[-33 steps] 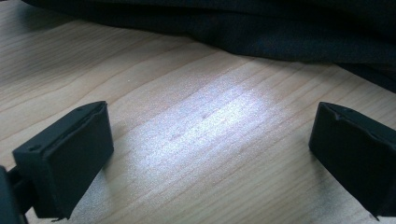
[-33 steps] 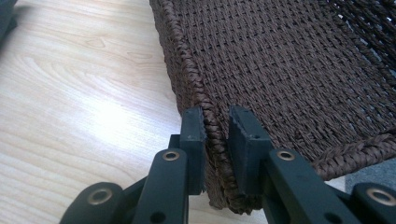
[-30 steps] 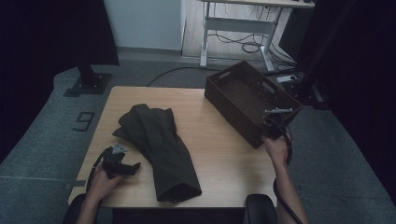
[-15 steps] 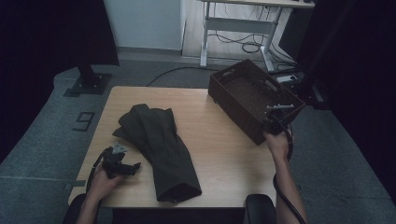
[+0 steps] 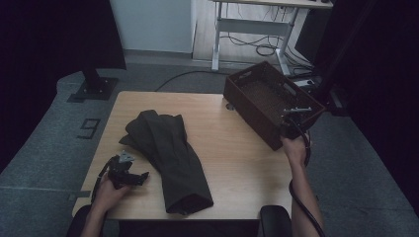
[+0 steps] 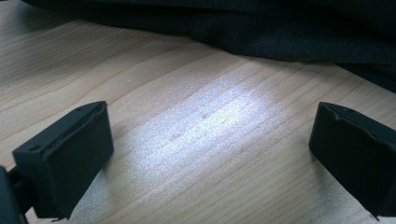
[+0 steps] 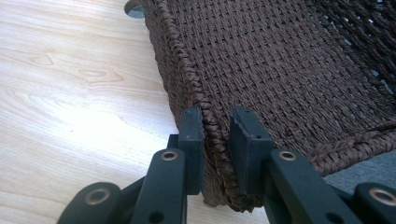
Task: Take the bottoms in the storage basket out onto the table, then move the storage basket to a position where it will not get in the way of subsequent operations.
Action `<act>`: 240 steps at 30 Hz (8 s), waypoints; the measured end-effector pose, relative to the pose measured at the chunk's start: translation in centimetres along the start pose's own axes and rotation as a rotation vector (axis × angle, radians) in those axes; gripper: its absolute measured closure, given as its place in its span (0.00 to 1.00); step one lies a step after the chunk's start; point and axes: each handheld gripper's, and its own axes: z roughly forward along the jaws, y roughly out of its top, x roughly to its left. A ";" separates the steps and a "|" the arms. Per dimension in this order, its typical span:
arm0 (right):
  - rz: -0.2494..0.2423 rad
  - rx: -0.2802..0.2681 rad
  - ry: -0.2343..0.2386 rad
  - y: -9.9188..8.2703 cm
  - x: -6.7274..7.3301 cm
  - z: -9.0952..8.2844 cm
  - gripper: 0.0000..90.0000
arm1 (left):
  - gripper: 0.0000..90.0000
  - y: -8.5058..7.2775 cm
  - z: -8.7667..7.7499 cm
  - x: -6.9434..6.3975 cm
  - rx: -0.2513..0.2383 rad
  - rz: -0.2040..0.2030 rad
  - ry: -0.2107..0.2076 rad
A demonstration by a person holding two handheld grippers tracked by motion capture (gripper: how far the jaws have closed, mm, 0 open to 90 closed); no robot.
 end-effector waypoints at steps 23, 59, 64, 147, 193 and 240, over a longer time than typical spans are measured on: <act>0.029 -0.007 -0.032 0.9 -2.5 0.9 0.80 | 0.00 0.0 0.0 0.0 -0.001 -0.001 0.000; 0.019 -0.085 -0.007 1.0 -2.6 -0.4 0.39 | 0.00 0.0 0.0 0.0 0.000 0.000 0.000; -0.015 -0.096 -0.024 0.8 -1.8 -0.9 0.27 | 0.00 0.0 0.0 0.0 0.000 0.000 0.000; -0.124 -0.123 0.179 -10.7 8.4 -0.6 0.00 | 0.00 0.0 0.0 0.0 0.002 0.000 0.000; -0.153 -0.023 0.195 -14.1 9.4 2.8 0.00 | 0.01 0.0 -0.2 -0.2 0.012 0.020 -0.018; -0.256 -0.045 0.459 -11.7 16.1 -0.5 0.15 | 0.16 6.5 -3.5 -5.5 -0.141 0.183 -0.258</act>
